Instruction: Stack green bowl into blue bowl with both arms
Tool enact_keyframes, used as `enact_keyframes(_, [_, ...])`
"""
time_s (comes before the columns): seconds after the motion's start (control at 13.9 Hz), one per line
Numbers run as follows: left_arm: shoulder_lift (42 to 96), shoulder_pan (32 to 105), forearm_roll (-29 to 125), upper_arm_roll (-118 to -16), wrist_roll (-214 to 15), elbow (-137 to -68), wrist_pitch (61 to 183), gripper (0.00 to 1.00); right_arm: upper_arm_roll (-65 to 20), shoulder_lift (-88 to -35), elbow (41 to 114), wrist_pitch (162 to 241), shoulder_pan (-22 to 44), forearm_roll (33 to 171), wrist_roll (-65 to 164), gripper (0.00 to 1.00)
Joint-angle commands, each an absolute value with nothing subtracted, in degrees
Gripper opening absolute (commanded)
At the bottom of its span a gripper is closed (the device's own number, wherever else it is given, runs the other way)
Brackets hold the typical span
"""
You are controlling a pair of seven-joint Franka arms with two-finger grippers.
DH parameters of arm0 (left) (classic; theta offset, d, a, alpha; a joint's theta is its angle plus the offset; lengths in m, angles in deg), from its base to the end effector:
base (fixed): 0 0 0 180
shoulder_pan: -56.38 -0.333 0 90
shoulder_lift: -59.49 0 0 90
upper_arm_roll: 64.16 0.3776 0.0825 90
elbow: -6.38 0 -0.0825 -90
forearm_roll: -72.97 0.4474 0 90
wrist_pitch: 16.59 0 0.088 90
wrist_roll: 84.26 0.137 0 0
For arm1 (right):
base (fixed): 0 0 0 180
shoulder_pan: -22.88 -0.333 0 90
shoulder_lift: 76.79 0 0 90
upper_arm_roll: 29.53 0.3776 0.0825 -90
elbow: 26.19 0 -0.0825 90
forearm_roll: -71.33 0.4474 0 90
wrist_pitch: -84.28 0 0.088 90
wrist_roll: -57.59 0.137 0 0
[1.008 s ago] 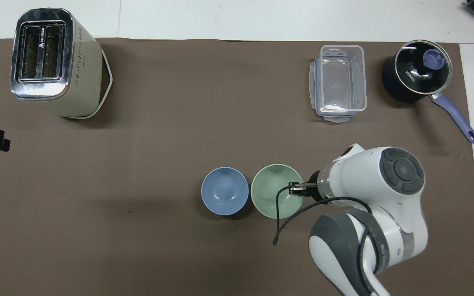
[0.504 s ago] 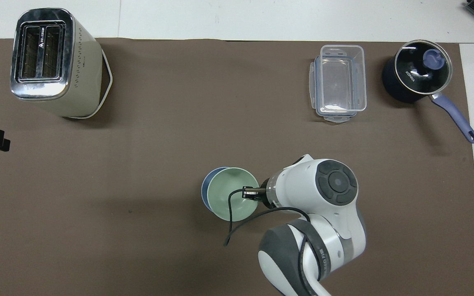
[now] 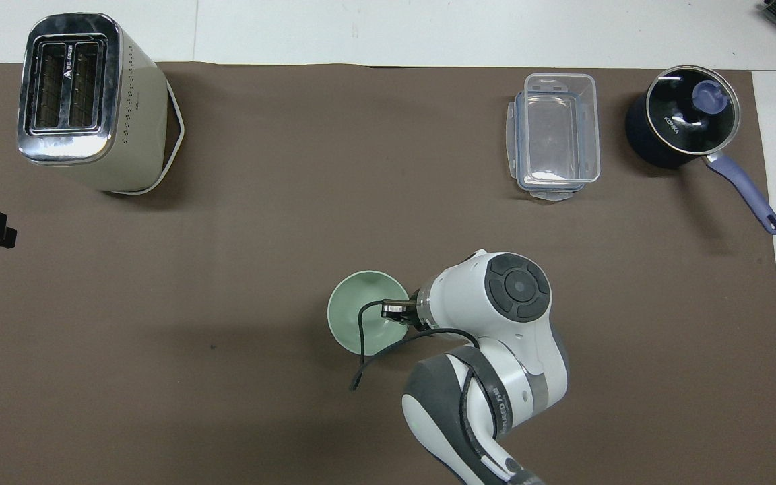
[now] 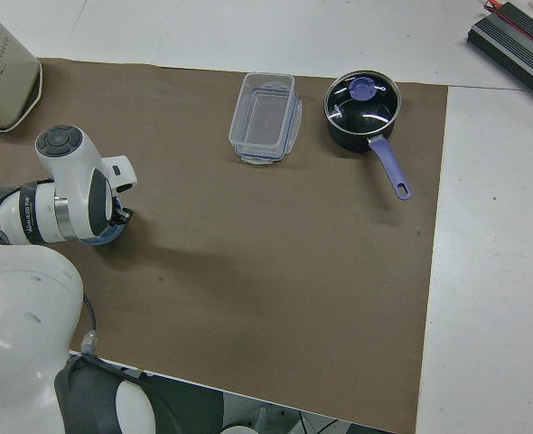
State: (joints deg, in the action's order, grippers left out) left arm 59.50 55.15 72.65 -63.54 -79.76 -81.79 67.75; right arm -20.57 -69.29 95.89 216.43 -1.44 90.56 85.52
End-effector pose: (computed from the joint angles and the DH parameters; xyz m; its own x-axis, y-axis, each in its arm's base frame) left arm 0.6055 0.0187 0.6647 0.9967 -0.0469 -0.0663 -0.0462 -0.9989 0.0108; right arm 0.5146 0.3532 0.3453 0.9867 -0.1135 -0.1165 -0.1395 -0.9588 -0.2476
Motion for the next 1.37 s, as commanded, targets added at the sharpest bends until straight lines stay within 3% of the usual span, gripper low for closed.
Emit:
enact_keyframes(0.0, [58.7, 55.2, 73.9, -63.6, -79.1, -82.0, 67.3, 1.00, -20.5, -68.0, 95.4, 218.0, -1.5, 90.5, 86.3, 0.00])
enact_keyframes(0.43, [58.7, 55.2, 73.9, -63.6, -79.1, -82.0, 67.3, 1.00, -20.6, -68.0, 95.6, 218.0, -1.4, 88.8, 85.8, 0.00])
enact_keyframes(0.58, [58.7, 55.2, 73.9, -63.6, -79.1, -82.0, 67.3, 1.00, -20.6, -68.0, 95.6, 218.0, -1.4, 86.2, 86.1, 0.16])
enact_keyframes(0.65, [58.7, 55.2, 73.9, -63.6, -79.1, -82.1, 67.3, 1.00, -20.6, -68.0, 95.5, 218.0, -1.4, 86.2, 86.3, 0.29])
enact_keyframes(0.72, [58.7, 55.2, 73.9, -63.6, -79.1, -82.0, 67.3, 1.00, -20.5, -68.0, 95.4, 218.0, -1.4, 86.0, 86.4, 0.49])
enact_keyframes(1.15, [58.7, 55.2, 73.9, -63.6, -79.1, -82.0, 67.3, 1.00, -20.6, -68.6, 92.6, 216.6, -1.2, 86.0, 86.8, 0.51])
enact_keyframes(1.3, [58.7, 55.2, 73.9, -63.6, -79.1, -82.0, 67.3, 1.00, -20.9, -71.0, 92.1, 214.9, -0.4, 86.0, 86.7, 0.60])
